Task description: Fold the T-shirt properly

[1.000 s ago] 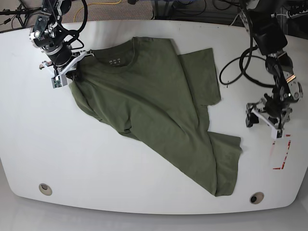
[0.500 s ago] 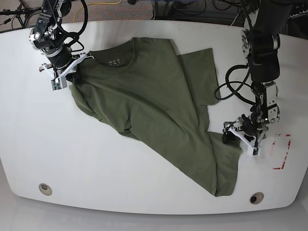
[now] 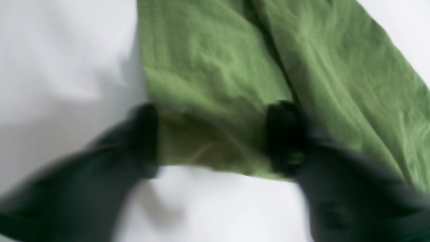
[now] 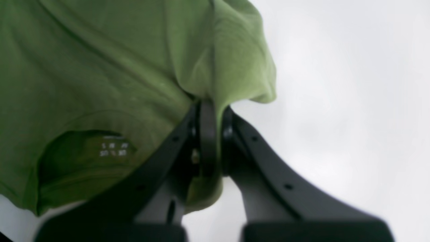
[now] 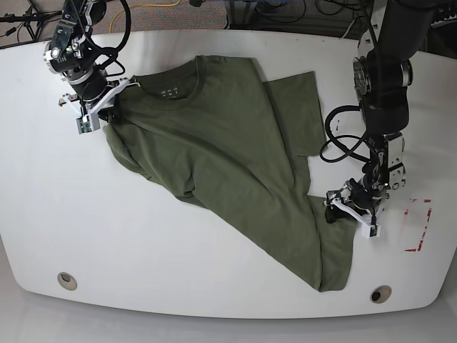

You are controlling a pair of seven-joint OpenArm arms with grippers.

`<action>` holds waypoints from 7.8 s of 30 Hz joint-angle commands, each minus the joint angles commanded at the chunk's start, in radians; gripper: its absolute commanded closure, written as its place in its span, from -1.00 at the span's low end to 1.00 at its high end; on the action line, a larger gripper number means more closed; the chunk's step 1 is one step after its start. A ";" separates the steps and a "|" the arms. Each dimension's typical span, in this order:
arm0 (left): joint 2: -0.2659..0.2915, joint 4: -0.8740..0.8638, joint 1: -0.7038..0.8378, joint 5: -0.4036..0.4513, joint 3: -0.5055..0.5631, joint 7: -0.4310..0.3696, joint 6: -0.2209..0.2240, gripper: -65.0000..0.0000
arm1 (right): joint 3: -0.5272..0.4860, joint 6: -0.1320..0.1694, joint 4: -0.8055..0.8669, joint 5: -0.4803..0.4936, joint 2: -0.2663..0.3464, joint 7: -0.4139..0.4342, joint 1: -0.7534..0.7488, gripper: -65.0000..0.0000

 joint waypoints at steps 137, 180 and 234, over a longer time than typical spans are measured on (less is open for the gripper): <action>-0.377 1.206 0.247 -0.003 -0.563 0.709 -0.008 1.00 | -0.868 0.084 -0.072 0.003 -0.212 -0.175 0.566 1.00; 0.077 1.010 0.318 -0.002 -0.146 0.706 -0.008 1.00 | 0.061 0.124 0.048 0.157 0.061 -0.163 0.350 1.00; 0.319 0.087 0.071 -0.212 0.216 0.229 0.000 -0.28 | 0.130 0.133 0.014 0.092 0.063 -0.163 0.350 1.00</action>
